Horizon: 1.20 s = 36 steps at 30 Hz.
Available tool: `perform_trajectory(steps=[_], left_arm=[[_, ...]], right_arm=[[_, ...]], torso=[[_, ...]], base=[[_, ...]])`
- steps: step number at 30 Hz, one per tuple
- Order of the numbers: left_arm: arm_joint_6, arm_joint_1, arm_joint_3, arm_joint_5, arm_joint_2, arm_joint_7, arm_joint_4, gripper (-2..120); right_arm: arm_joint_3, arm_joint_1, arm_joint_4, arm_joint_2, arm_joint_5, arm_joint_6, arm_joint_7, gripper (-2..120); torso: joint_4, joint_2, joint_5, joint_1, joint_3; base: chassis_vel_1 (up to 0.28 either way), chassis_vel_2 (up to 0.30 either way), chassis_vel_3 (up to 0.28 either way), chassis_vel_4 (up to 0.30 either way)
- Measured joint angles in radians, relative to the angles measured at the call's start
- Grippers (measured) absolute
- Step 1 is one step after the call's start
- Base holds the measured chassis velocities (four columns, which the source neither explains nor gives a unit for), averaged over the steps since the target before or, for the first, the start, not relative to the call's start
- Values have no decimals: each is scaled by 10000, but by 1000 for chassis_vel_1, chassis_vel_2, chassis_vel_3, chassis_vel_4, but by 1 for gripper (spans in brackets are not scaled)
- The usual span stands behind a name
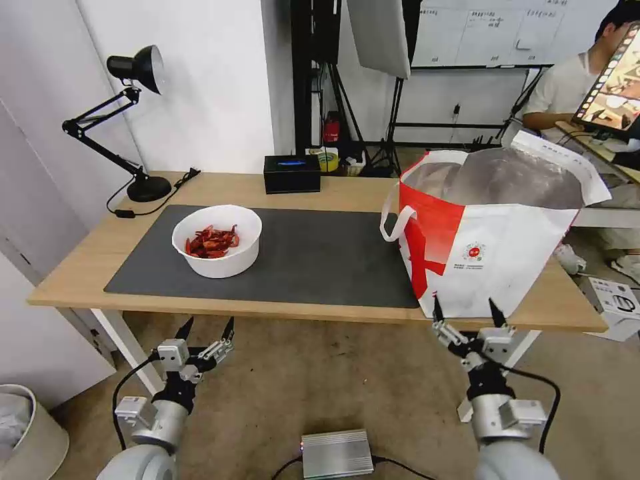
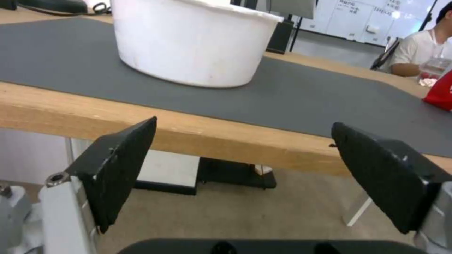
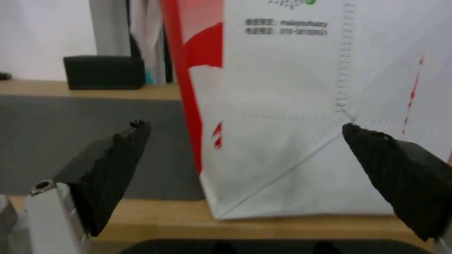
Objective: Pick up the trash from the table and place it into the takeout bag.
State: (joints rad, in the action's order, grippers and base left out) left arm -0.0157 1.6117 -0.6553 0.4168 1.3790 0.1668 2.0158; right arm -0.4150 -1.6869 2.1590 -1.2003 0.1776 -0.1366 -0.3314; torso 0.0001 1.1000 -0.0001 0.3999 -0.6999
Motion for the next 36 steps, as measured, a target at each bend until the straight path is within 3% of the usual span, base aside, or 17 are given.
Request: perform_trajectory(steps=[9,29,36], left_arm=[[18,-174,118,32,-15,4,-119,100],[29,-217,10,106,-117,3,-111,100],[325,-284,-165,497,-688,-40,286,100]], right_arm=[[131,-471,328,0,-267,-14,686,100],[97,-609,367,-158,-476,-135,967,100],[93,-607,362,-156,-474,-143,969,100]], torso=[[-1,0,1,0,0],[0,0,1,0,-1],[0,0,0,1,-1]], base=[[0,0,0,0],[0,0,0,0],[0,0,0,0]])
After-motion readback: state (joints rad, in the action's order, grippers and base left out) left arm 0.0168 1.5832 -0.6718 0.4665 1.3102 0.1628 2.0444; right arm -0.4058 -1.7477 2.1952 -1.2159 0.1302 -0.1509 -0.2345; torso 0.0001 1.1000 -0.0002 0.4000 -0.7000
